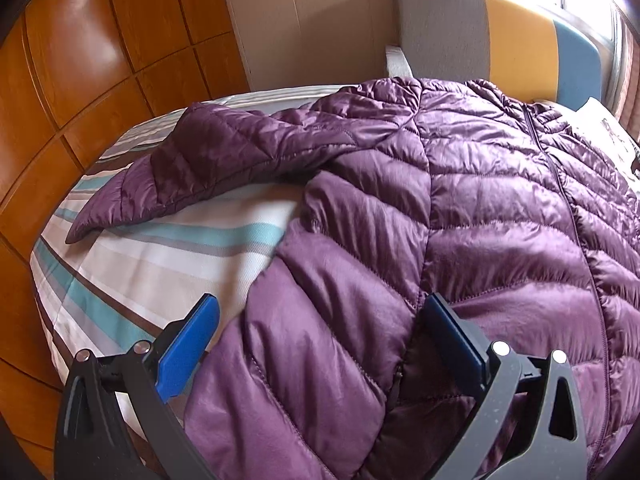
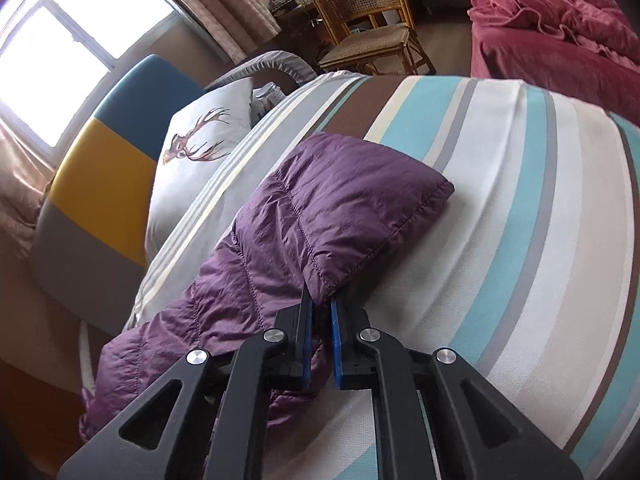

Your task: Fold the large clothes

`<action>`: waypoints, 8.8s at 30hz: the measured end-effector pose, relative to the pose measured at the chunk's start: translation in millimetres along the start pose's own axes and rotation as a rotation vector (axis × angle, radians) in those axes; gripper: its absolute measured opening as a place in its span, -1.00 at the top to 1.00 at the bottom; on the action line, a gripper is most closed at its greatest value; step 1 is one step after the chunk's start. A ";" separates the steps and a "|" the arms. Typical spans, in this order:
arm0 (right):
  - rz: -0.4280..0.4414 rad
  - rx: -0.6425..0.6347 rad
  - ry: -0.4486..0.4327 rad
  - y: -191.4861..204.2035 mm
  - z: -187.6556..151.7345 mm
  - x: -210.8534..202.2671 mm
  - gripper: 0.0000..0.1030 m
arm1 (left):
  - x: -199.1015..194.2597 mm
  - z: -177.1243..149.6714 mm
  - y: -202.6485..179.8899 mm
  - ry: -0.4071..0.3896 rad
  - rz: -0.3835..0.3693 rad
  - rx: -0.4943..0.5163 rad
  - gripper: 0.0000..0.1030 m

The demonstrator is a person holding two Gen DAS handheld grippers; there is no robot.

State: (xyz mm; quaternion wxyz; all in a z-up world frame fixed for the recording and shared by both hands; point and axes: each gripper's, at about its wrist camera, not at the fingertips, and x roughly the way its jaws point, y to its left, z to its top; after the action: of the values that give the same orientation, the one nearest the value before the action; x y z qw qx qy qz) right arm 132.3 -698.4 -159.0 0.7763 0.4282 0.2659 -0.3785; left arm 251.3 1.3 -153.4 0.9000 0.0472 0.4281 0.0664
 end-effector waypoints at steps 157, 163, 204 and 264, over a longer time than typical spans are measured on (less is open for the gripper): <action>0.066 -1.074 -0.001 226.2 -246.2 -31.9 0.38 | 38.6 81.1 -148.5 -0.035 -0.332 0.185 0.29; 0.091 -1.063 0.017 226.1 -239.7 -38.2 0.38 | 22.7 81.7 -125.0 -0.035 -0.409 0.113 -0.48; 0.105 -1.119 0.002 210.3 -272.7 -66.5 0.38 | 146.2 46.4 319.6 0.078 0.132 -0.834 0.69; 0.108 -1.114 0.004 209.4 -272.2 -65.5 0.38 | -35.2 43.6 -194.5 -0.252 -0.423 0.361 -0.08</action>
State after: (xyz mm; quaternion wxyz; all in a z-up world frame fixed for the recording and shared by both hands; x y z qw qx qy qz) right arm 241.4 -366.4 -147.5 0.9032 -0.0330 0.4046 -0.1396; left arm 278.5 -197.4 -126.6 0.9169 0.1244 0.3185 -0.2059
